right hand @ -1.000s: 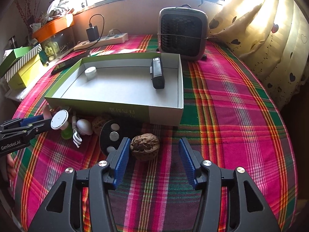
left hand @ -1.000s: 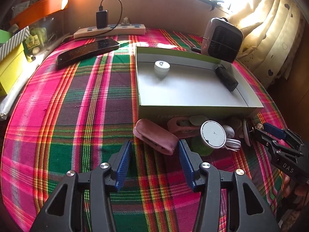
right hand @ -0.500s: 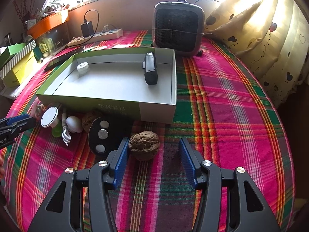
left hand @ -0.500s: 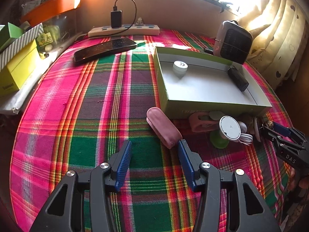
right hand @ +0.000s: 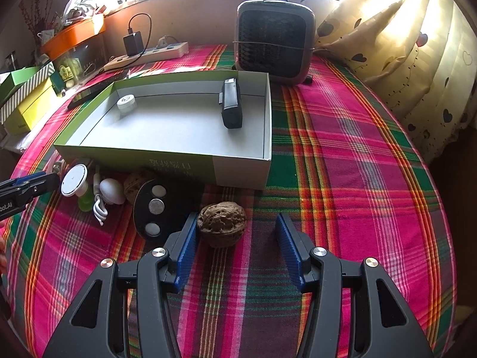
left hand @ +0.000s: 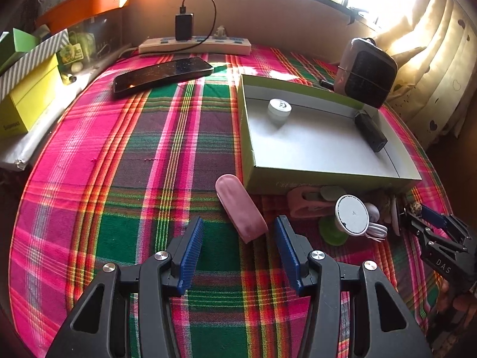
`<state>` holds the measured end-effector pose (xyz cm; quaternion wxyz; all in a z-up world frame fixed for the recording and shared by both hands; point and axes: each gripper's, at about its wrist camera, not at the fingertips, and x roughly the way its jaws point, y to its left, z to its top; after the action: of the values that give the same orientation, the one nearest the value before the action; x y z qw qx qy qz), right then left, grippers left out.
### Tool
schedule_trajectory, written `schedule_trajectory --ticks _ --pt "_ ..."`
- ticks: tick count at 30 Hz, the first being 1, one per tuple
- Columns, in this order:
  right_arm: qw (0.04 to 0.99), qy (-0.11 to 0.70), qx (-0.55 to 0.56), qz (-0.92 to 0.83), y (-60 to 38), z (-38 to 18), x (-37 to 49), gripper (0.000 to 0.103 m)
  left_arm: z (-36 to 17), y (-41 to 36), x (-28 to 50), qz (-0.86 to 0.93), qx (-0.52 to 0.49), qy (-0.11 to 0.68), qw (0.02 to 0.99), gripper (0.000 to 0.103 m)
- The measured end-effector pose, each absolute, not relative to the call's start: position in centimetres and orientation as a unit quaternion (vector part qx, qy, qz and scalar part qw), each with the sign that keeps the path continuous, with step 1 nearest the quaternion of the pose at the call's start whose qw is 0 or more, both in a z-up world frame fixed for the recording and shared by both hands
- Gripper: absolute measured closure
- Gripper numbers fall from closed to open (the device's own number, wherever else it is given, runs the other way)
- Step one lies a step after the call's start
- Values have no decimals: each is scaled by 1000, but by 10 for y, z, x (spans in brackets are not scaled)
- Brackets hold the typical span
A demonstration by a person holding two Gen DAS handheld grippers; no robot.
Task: Organize objects
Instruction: 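Move the left gripper to the pink clip and grasp it, then grasp the walnut with the right gripper while the left gripper lifts the pink clip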
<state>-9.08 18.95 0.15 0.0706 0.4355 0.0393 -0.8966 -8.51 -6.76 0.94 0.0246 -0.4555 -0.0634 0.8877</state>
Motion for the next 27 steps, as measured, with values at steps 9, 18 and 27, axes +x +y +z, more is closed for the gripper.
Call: schedule_trajectory --ticks 9,18,27 --pt "70 38 435 -897 191 1 -93 51 7 -67 -93 892 -451 -34 0 55" --pt "64 36 434 -898 194 1 -94 51 6 -76 -99 891 -453 -27 -18 55" --pt "63 33 434 -898 195 1 -94 51 5 -78 -100 894 -447 -20 -20 61"
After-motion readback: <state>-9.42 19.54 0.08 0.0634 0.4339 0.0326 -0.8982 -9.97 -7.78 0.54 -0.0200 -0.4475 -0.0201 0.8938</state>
